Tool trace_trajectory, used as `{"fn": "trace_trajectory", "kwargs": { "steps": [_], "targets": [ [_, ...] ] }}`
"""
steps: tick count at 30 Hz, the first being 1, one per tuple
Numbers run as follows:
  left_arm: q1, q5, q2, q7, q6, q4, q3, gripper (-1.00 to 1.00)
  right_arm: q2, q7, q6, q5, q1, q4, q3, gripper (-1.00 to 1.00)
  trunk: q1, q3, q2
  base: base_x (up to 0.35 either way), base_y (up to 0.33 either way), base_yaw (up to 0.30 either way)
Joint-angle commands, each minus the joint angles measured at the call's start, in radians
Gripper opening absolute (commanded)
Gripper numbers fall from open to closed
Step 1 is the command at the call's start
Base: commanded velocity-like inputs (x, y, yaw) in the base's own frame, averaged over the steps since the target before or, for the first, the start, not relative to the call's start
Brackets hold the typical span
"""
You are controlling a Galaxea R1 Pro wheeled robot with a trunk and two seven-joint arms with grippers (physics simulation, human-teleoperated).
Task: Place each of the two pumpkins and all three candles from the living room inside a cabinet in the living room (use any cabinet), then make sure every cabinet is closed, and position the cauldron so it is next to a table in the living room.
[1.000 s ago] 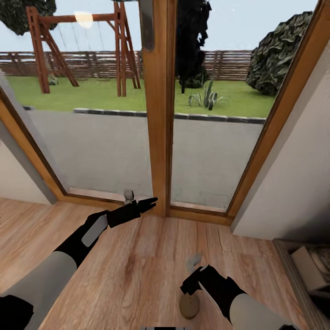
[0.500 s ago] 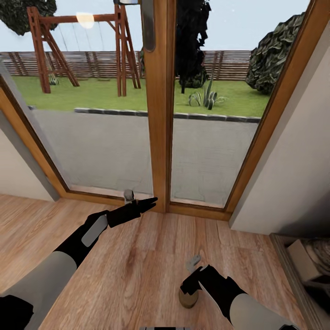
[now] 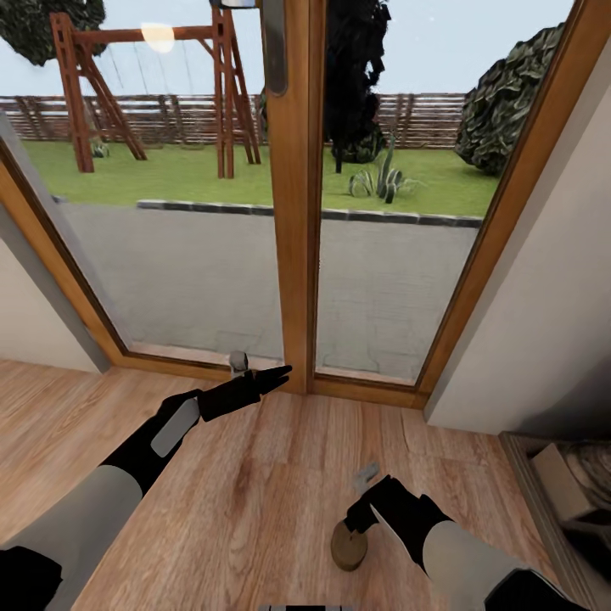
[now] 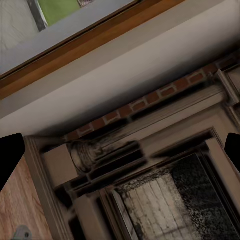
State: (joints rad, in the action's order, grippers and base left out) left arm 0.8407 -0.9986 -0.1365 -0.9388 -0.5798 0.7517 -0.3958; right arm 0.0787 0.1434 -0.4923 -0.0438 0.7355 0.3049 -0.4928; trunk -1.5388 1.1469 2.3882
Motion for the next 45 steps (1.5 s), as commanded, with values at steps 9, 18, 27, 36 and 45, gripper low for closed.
{"fn": "trace_trajectory", "kwargs": {
  "steps": [9,18,27,36,45],
  "targets": [
    [0.000,0.000,0.001,0.000,0.000,0.000,0.000,1.00,0.001,-0.001,0.003,-0.001,0.001,-0.003,-0.001,1.00,-0.031,0.025,0.056,0.000,0.000,0.000],
    [0.000,0.001,0.002,0.000,0.000,0.000,0.000,1.00,0.001,0.002,0.007,-0.005,0.001,-0.001,-0.001,1.00,-0.062,0.054,0.112,0.000,0.000,0.000],
    [0.000,0.002,0.002,0.001,0.000,-0.001,0.000,1.00,0.020,0.004,0.007,-0.006,0.001,0.000,-0.001,1.00,-0.063,0.062,0.112,0.000,0.000,0.000],
    [0.001,0.002,0.002,0.002,0.000,-0.002,-0.001,1.00,0.023,0.007,0.044,-0.007,0.001,0.010,-0.001,1.00,-0.067,0.097,0.115,0.000,0.000,0.000],
    [0.000,0.002,0.002,0.002,0.000,-0.001,-0.001,1.00,0.019,0.006,0.063,-0.009,0.001,0.013,-0.003,1.00,-0.069,0.116,0.116,0.000,0.000,0.000]
  ]
}}
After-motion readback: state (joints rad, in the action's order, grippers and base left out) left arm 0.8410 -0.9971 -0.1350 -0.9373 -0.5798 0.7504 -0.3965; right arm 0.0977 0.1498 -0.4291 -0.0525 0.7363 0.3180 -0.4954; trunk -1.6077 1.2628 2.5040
